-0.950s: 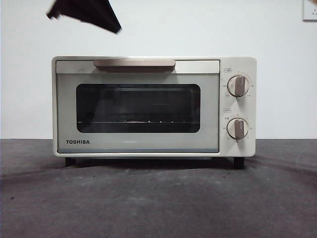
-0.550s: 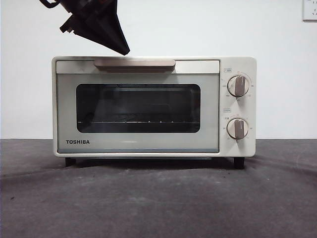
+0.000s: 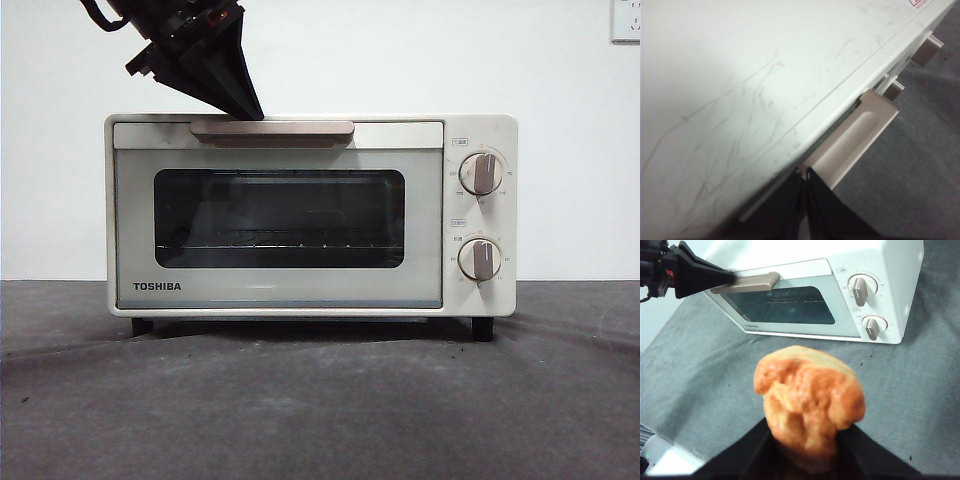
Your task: The left arm flap open the oven, the right arm pick bread and place it into oven, the left arm flap close the oven
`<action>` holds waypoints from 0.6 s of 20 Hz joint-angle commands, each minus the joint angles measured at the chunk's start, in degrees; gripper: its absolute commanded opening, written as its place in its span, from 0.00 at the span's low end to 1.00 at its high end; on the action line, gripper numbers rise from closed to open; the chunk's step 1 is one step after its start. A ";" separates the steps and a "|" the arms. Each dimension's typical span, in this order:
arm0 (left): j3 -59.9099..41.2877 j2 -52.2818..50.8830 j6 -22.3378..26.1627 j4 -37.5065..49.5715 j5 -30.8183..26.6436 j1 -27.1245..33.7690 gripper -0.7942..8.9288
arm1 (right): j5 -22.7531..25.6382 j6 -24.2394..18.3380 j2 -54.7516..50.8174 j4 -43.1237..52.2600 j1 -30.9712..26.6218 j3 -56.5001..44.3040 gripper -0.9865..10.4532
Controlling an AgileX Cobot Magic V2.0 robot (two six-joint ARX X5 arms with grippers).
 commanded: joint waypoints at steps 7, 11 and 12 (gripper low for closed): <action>1.25 1.33 0.57 -6.25 -0.17 -0.92 0.10 | -0.20 -0.44 0.11 0.55 0.28 0.85 0.20; 1.18 1.31 1.16 -9.51 -0.20 -1.90 0.10 | -0.22 -0.42 0.11 0.52 0.28 0.85 0.20; 1.05 1.31 1.20 -9.77 -0.20 -2.16 0.10 | -0.22 -0.44 0.11 0.52 0.28 0.85 0.20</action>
